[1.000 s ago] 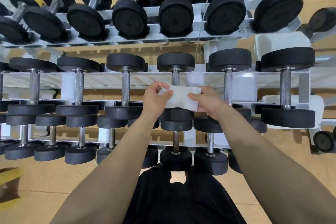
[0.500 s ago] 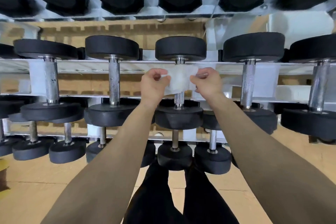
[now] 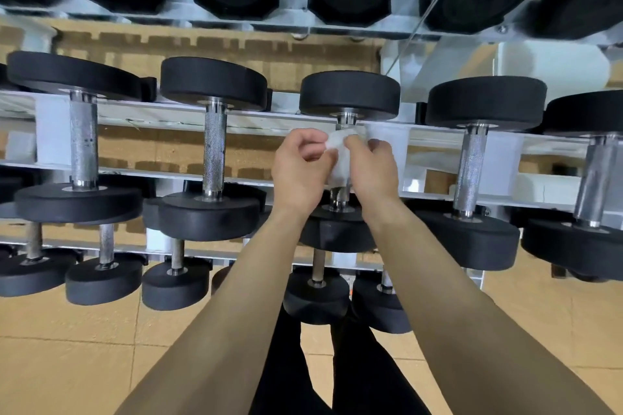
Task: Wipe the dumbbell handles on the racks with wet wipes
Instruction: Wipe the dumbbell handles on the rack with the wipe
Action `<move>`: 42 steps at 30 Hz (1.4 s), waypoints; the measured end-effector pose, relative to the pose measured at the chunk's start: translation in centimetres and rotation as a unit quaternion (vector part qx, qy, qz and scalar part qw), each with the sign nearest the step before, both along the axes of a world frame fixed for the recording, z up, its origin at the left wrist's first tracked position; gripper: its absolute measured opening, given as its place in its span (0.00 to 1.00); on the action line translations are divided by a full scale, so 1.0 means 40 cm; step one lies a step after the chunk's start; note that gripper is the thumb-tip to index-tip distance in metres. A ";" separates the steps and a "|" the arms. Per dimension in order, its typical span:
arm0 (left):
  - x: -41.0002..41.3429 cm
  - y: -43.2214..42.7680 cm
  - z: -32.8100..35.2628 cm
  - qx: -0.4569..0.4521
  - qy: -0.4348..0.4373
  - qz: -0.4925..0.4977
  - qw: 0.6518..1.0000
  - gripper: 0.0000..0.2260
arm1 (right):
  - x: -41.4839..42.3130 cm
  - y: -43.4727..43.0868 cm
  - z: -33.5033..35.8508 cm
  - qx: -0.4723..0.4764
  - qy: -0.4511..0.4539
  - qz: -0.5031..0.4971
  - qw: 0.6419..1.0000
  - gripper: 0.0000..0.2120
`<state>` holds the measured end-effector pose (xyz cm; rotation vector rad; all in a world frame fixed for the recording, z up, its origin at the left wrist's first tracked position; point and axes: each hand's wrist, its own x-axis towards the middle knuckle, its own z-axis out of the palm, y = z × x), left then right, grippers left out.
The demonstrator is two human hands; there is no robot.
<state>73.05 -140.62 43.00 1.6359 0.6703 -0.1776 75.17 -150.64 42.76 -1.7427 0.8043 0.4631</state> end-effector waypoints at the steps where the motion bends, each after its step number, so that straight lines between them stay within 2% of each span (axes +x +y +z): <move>1: 0.001 0.007 -0.010 0.018 0.008 -0.016 1.000 0.09 | 0.004 -0.006 -0.006 0.036 0.014 0.004 0.999 0.26; 3: -0.002 0.020 -0.022 0.063 0.003 -0.016 0.998 0.07 | 0.011 -0.011 -0.025 0.089 0.031 0.034 0.995 0.28; 6: -0.023 0.030 -0.023 0.088 -0.022 0.055 0.994 0.04 | 0.025 -0.001 -0.052 0.119 0.016 0.066 0.991 0.18; 8: -0.052 0.028 -0.025 0.083 -0.015 0.098 0.992 0.04 | 0.038 0.004 -0.065 0.126 0.006 0.055 0.990 0.14; 12: -0.107 0.008 -0.043 0.044 0.004 0.141 0.989 0.05 | 0.072 -0.002 -0.072 0.215 0.046 0.033 0.975 0.13; 18: -0.145 -0.023 -0.053 0.044 -0.010 0.135 0.990 0.05 | 0.127 -0.004 -0.078 0.307 0.063 0.008 0.950 0.09; 21: -0.146 -0.025 -0.061 0.046 -0.014 0.128 0.991 0.05 | 0.108 -0.004 -0.079 0.286 0.057 0.018 0.956 0.09; 24: -0.144 -0.022 -0.062 0.041 -0.015 0.131 0.990 0.05 | 0.049 -0.023 -0.075 0.221 0.068 0.119 0.966 0.07; 27: -0.142 -0.023 -0.052 0.029 -0.017 0.130 0.991 0.05 | 0.002 -0.035 -0.054 0.167 0.102 0.207 0.959 0.06; 30: -0.144 -0.022 -0.052 0.028 -0.017 0.121 0.992 0.05 | 0.029 -0.018 -0.046 0.174 0.108 0.147 0.968 0.07; 33: -0.148 -0.020 -0.067 0.038 -0.015 0.112 0.993 0.05 | 0.107 0.003 -0.060 0.200 0.070 0.033 0.977 0.09; 35: -0.149 -0.019 -0.071 0.040 -0.018 0.109 0.993 0.05 | 0.124 0.009 -0.078 0.212 0.049 -0.001 0.976 0.10; 36: -0.149 -0.020 -0.070 0.042 -0.021 0.108 0.993 0.05 | 0.113 0.006 -0.082 0.196 0.044 0.014 0.980 0.09; 38: -0.149 -0.020 -0.062 0.042 -0.028 0.113 0.992 0.05 | 0.058 -0.005 -0.085 0.139 0.070 0.104 0.982 0.08; 40: -0.145 -0.023 -0.053 0.030 -0.034 0.118 0.992 0.05 | 0.008 -0.017 -0.075 0.124 0.108 0.179 0.970 0.08; 42: -0.145 -0.022 -0.047 0.033 -0.039 0.116 0.992 0.05 | 0.006 -0.018 -0.070 0.140 0.128 0.176 0.966 0.09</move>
